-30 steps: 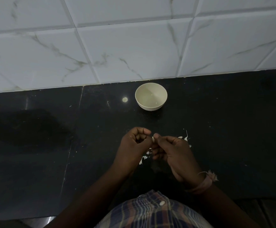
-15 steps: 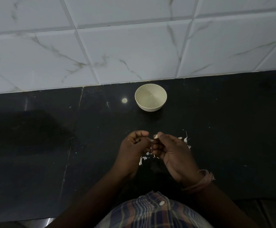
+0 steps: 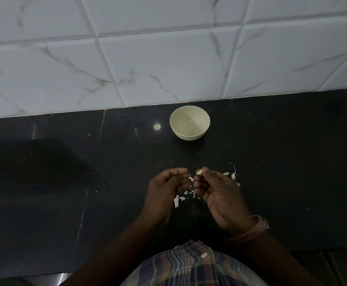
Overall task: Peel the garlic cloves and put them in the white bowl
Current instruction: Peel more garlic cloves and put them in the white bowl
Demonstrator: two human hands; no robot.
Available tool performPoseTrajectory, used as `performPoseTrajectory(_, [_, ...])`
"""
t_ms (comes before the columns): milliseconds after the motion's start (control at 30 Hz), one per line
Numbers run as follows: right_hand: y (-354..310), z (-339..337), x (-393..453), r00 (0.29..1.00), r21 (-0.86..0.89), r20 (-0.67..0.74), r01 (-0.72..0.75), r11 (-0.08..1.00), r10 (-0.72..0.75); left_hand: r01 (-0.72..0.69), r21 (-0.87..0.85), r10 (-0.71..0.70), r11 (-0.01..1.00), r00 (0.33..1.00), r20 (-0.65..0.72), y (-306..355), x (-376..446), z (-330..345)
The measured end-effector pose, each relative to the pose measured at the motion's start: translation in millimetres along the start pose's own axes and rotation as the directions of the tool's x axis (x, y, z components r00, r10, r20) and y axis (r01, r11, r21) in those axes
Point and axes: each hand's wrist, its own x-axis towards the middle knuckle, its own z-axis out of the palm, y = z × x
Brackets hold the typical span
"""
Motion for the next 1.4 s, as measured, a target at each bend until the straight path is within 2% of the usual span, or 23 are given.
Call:
performPoseTrajectory(133, [4,-4,3,1.000,-0.015,-0.007,0.001,1.000,-0.001,-0.050,0.165,0.063,0.985,0.995,-0.071,-6,4,-8])
performPoseTrajectory(233, [6,-6,4,1.000,-0.019,-0.005,0.009,1.000,-0.009,-0.046,0.163,0.065,0.985,0.992,-0.110,-5,1,-8])
performPoseTrajectory(300, [8,-5,3,0.999,-0.048,-0.007,0.034,0.998,-0.035,-0.047,0.168,0.062,0.985,0.994,-0.085,-2,-1,-6])
performPoseTrajectory(467, [11,0,-1,0.990,-0.210,-0.045,0.124,0.970,-0.137,0.003,0.082,-0.010,0.997,0.997,0.083,8,-7,8])
performPoseTrajectory(667, [14,5,-5,0.979,-0.282,-0.036,0.181,0.942,-0.199,0.042,-0.048,-0.041,0.998,0.999,0.014,8,-9,10])
performPoseTrajectory(833, [14,1,-5,0.973,-0.359,-0.014,0.211,0.909,-0.232,0.059,-0.089,-0.057,0.994,0.998,0.024,6,-10,10])
performPoseTrajectory(933, [8,-2,-6,0.960,-0.445,0.031,0.262,0.857,-0.277,-0.060,0.109,0.059,0.992,0.998,0.009,8,-10,9])
performPoseTrajectory(1000, [5,-1,-8,0.952,-0.456,0.039,0.288,0.842,-0.304,-0.156,0.253,0.159,0.955,0.987,0.007,11,-8,9])
performPoseTrajectory(1100, [3,0,-8,0.951,-0.415,0.049,0.297,0.860,-0.305,-0.207,0.308,0.212,0.929,0.977,0.016,13,-8,8])
performPoseTrajectory(1233, [3,-1,-8,0.952,-0.401,0.068,0.301,0.865,-0.300,-0.180,0.223,0.181,0.958,0.983,0.018,12,-10,7])
performPoseTrajectory(1400, [4,0,-9,0.947,-0.357,0.047,0.313,0.880,-0.318,-0.016,-0.085,0.019,0.996,0.999,0.043,15,-12,13])
